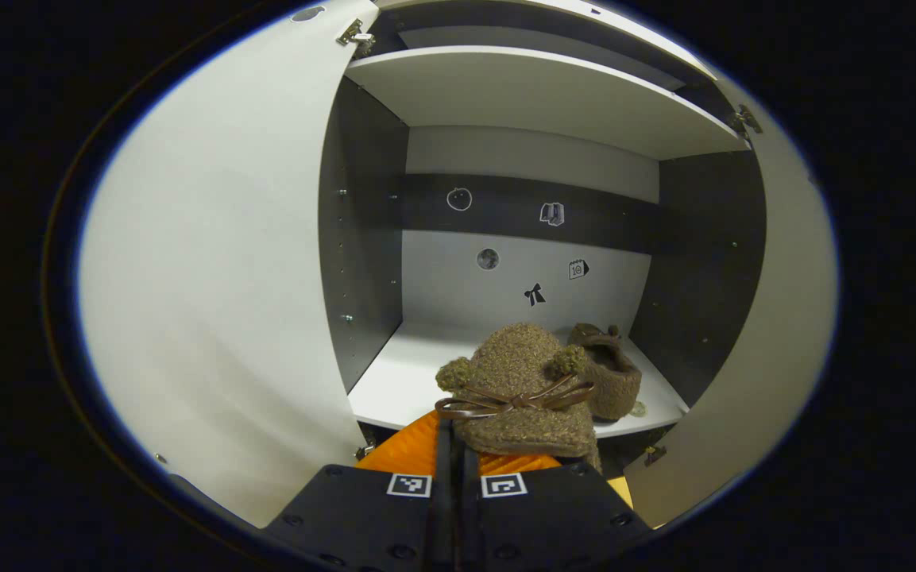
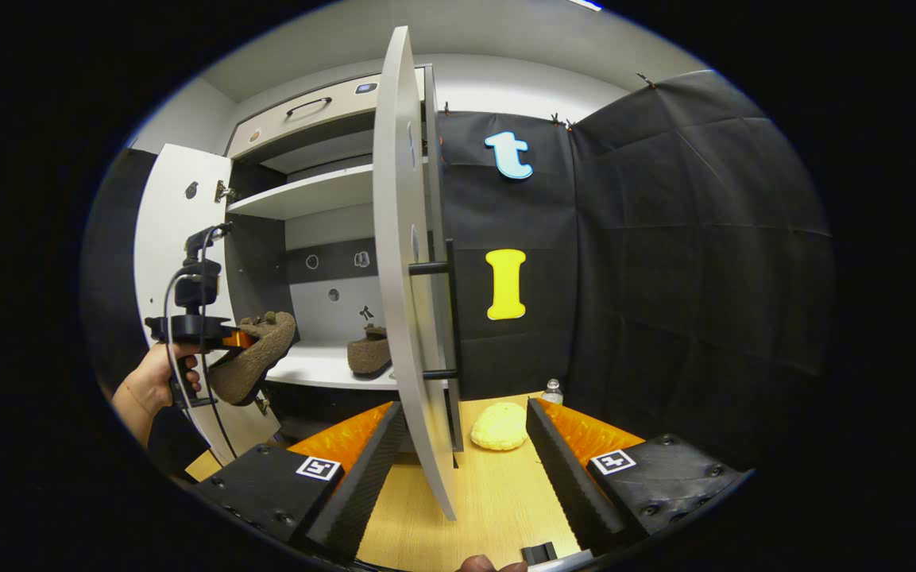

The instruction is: Grab one shoe with the right hand and put it into the shoe cabinet, grab the other shoe with the left hand and put it into the shoe cabinet; then close the right door with the right hand and the left door with the left hand.

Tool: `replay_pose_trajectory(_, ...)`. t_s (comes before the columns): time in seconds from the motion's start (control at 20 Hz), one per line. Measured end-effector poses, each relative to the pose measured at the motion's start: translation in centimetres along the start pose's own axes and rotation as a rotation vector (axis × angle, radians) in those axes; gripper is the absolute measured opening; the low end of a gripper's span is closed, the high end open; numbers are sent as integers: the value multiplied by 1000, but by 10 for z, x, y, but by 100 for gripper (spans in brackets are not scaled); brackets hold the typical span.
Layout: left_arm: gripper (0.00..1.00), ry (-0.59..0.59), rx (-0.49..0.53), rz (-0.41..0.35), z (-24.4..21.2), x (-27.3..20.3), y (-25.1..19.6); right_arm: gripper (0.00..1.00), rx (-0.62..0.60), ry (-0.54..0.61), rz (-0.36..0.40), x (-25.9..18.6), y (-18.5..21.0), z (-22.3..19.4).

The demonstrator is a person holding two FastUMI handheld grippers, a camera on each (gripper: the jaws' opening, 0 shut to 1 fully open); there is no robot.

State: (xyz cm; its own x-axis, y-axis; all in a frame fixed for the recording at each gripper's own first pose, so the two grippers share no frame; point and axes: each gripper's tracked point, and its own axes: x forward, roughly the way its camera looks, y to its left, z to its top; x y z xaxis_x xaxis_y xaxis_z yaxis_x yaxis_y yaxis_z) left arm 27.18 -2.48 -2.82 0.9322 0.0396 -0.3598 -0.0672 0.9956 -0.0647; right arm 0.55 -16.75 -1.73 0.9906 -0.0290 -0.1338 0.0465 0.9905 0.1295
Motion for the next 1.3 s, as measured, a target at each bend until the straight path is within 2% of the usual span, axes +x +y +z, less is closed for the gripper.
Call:
replay_pose_trajectory(0.2, 8, 43, 16, 20, 12, 62, 0, 98, 8, 2, -47, -5, -25, -3)
replay_pose_trajectory(0.55, 8, 114, -2, 42, 7, 154, -2, 98, 27, 23, -148, -15, -70, -20)
replay_pose_trajectory(0.8, 8, 172, 26, 86, -1, 202, -4, 99, 14, 37, -214, -14, -87, -28)
replay_pose_trajectory(1.05, 8, 225, 106, 119, -12, 220, -3, 98, 19, 39, -247, -13, -99, -31)
replay_pose_trajectory(1.2, 9, 227, 94, 121, -12, 217, -3, 98, 23, 34, -252, -11, -103, -30)
replay_pose_trajectory(1.25, 16, 229, 84, 120, -13, 213, -2, 98, 24, 34, -249, -10, -102, -29)
replay_pose_trajectory(1.3, 17, 234, 70, 118, -14, 209, -1, 98, 24, 33, -246, -9, -100, -29)
